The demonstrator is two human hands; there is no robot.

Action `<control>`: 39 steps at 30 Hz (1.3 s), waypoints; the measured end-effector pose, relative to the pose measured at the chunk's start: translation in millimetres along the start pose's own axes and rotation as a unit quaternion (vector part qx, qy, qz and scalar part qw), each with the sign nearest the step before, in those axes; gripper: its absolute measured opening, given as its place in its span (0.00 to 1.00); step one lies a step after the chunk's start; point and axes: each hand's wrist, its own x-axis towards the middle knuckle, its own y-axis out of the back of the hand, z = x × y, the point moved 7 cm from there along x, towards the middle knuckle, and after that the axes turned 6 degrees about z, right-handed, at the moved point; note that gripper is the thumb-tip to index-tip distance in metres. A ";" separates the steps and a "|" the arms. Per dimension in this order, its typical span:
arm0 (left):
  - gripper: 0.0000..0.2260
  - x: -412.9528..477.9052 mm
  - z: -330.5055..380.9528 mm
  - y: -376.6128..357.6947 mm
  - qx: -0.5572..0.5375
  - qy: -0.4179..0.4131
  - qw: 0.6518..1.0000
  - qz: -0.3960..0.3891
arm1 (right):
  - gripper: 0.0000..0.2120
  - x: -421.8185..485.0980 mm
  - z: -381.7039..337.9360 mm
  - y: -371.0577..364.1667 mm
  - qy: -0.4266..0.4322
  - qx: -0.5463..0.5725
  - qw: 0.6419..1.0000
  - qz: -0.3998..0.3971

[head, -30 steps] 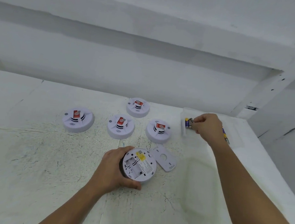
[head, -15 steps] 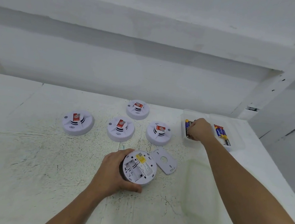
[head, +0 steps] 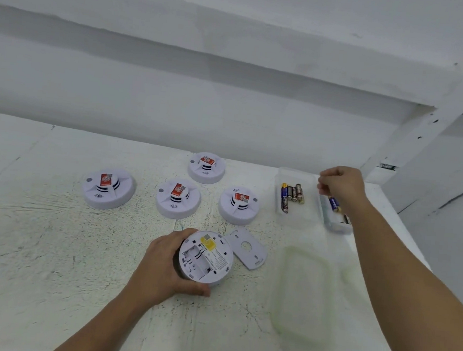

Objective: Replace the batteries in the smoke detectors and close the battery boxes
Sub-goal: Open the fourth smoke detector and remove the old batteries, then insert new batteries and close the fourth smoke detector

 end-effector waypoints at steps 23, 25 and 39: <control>0.38 -6.1 38.2 1.7 -0.016 -0.054 0.998 0.026 | 0.18 27.0 43.0 -7.5 0.157 -0.427 0.869 -0.196; 0.38 -6.9 40.4 1.4 -0.016 -0.055 0.998 0.029 | 0.14 24.4 38.4 -7.6 0.202 -0.435 0.857 -0.188; 0.40 -8.6 36.5 1.0 -0.015 -0.052 0.998 0.031 | 0.13 33.4 59.5 15.9 0.019 -0.166 0.976 -0.139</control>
